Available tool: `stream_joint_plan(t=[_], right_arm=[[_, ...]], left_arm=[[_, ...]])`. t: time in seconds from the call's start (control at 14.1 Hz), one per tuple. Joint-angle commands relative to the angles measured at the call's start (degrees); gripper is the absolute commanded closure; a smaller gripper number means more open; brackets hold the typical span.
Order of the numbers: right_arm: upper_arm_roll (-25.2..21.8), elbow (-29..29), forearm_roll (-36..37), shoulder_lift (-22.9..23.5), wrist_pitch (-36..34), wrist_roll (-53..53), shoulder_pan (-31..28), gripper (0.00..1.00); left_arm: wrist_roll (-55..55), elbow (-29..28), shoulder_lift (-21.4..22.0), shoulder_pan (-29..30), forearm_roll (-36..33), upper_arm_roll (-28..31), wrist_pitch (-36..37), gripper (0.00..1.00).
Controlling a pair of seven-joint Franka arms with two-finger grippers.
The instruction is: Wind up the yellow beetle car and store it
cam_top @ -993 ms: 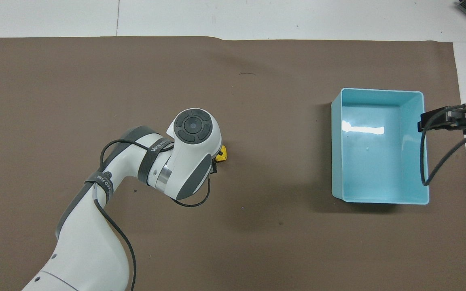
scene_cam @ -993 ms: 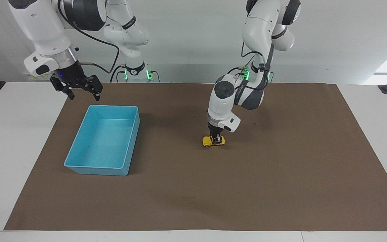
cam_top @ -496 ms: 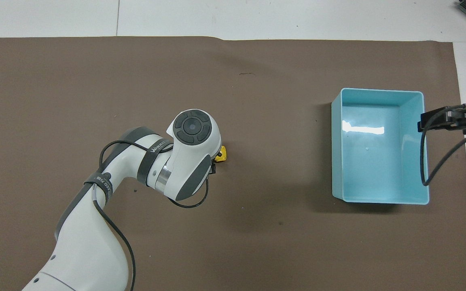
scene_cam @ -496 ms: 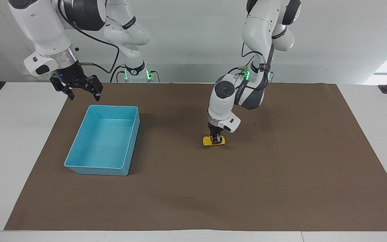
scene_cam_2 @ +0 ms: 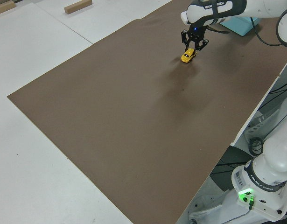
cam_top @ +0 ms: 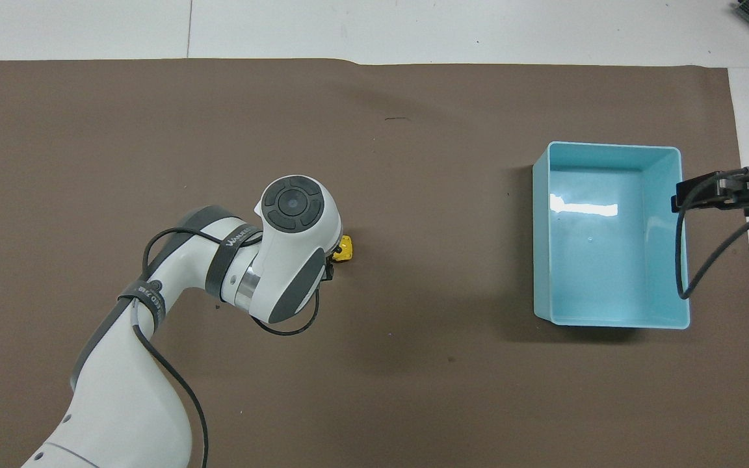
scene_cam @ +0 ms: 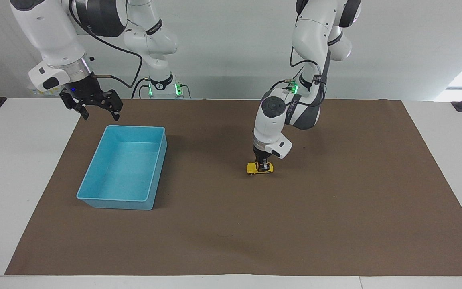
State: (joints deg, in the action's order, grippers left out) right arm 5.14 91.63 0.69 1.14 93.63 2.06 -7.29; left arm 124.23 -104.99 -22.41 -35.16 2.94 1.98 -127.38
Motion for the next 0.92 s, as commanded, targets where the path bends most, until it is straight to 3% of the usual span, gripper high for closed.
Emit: stream_joint_plan(t=[0.0, 0.85], right_arm=[[0.22, 1.71, -0.51, -1.4, 0.59, 0.57, -0.35, 0.0], [0.22, 1.71, -0.51, -1.4, 0.59, 0.57, -0.35, 0.0]], left_arm=[[-3.37, -4.44, -0.26, 2.37, -0.56, 0.21, -1.47, 0.88], [-7.95, -7.25, 0.53, 7.38, -3.9, 0.39, -1.47, 0.81]])
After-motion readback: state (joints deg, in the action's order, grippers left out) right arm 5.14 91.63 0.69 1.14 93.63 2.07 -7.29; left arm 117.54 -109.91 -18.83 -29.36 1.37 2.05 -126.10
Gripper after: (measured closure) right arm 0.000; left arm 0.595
